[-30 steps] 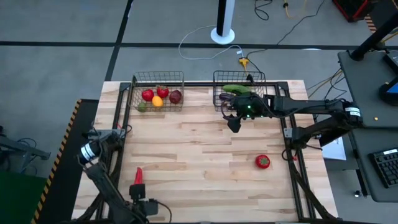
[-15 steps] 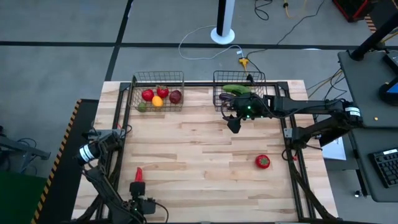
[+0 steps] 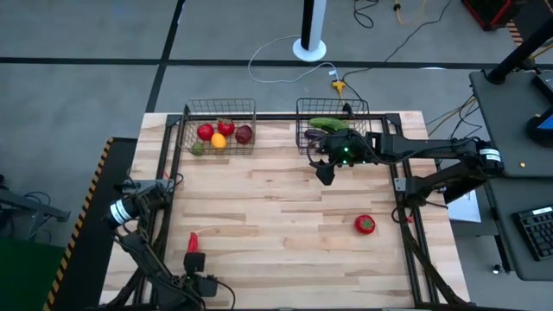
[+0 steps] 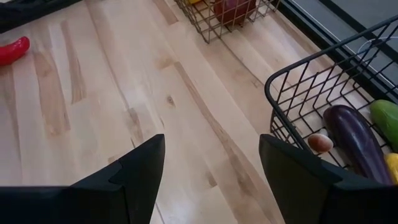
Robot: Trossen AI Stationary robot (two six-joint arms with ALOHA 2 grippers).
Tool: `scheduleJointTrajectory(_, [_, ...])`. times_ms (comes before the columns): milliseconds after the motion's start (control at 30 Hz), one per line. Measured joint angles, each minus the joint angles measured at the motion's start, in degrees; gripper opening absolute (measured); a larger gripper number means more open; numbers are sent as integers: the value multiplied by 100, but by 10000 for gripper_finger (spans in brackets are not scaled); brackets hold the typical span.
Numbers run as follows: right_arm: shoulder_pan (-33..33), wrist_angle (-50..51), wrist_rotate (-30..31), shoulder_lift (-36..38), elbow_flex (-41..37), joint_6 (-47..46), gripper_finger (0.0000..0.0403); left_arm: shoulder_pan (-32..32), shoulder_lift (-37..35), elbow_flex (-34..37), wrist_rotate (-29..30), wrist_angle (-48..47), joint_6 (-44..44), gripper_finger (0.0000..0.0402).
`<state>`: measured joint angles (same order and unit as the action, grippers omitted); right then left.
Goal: Sort produce into baskets
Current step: Put the green chili into the right wire basket
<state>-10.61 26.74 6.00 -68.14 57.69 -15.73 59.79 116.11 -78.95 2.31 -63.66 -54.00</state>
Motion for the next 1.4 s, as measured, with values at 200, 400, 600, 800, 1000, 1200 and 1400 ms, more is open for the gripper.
scheduleJointTrajectory(200, [54,1,0,0,0,-95,249,-4,0,-7,-16,38,20,219])
scheduleJointTrajectory(400, [219,1,0,0,0,-127,251,-4,4,-10,-27,76,66,170])
scheduleJointTrajectory(600, [346,1,0,0,0,-271,246,-53,15,-1,-24,70,106,123])
scheduleJointTrajectory(800, [415,1,0,0,0,-326,245,-72,19,-9,20,83,136,81])
scheduleJointTrajectory(1000, [413,1,1,0,0,-332,246,-114,24,-265,496,74,131,44])
scheduleJointTrajectory(1200, [418,1,0,0,0,-283,247,-289,-116,-704,1294,-39,126,26])
scheduleJointTrajectory(1400, [530,-2,2,0,-4,-162,247,-495,-671,-892,2676,-63,68,24])
